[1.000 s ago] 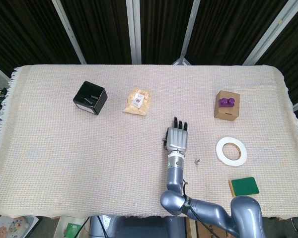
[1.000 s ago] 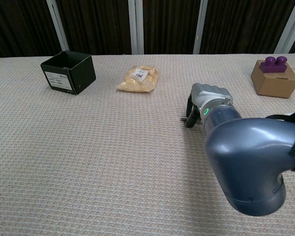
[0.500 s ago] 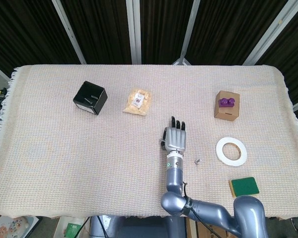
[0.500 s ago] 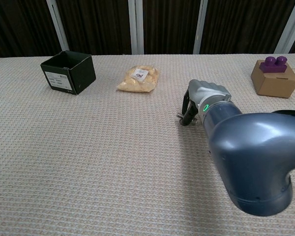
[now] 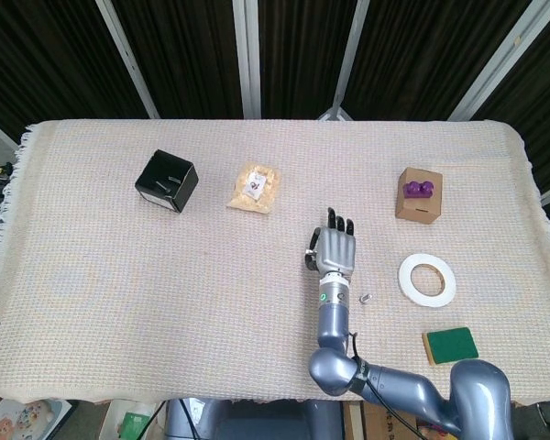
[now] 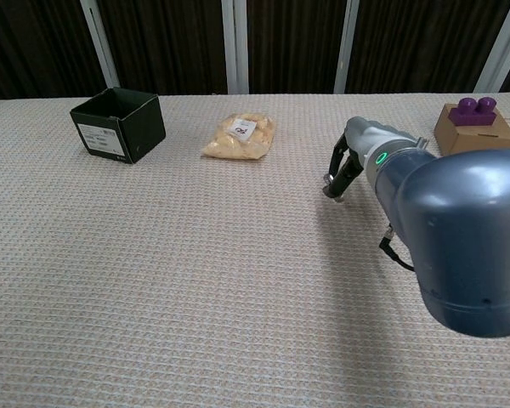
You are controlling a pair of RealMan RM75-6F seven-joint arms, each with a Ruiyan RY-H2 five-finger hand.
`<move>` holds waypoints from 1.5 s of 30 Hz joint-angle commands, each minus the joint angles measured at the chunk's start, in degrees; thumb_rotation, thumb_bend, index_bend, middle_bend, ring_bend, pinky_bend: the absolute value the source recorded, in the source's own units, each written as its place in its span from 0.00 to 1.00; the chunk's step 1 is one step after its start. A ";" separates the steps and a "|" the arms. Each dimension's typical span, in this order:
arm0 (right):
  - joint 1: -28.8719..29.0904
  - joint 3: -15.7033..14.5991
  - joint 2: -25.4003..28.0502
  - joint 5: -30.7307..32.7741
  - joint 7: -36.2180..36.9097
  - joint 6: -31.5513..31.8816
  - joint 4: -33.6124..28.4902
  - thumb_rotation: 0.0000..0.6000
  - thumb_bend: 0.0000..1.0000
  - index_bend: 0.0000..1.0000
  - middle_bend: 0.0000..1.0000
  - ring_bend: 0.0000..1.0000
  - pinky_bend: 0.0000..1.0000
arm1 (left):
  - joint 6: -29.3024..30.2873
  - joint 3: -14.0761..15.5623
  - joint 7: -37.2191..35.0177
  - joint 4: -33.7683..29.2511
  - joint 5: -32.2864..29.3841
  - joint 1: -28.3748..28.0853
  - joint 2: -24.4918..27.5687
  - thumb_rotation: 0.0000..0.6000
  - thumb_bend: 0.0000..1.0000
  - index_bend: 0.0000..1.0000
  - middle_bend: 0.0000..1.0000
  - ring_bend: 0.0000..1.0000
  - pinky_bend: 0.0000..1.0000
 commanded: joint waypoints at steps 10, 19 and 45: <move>0.01 0.41 1.30 2.55 1.92 -1.24 -0.24 1.00 0.32 0.62 0.03 0.10 0.01 | 0.07 -0.03 0.00 -0.01 -0.03 0.03 -0.02 1.00 0.12 0.10 0.07 0.01 0.14; 0.37 0.18 1.23 3.18 3.44 -1.18 0.32 1.00 0.32 0.62 0.03 0.09 0.01 | 0.07 -0.01 -0.04 -0.01 0.02 0.03 -0.01 1.00 0.12 0.10 0.07 0.01 0.14; 1.42 0.27 2.94 7.65 3.52 -1.08 -0.86 1.00 0.32 0.58 0.03 0.10 0.01 | 0.17 0.05 0.17 -0.08 0.13 0.06 -0.08 1.00 0.12 0.10 0.06 0.01 0.14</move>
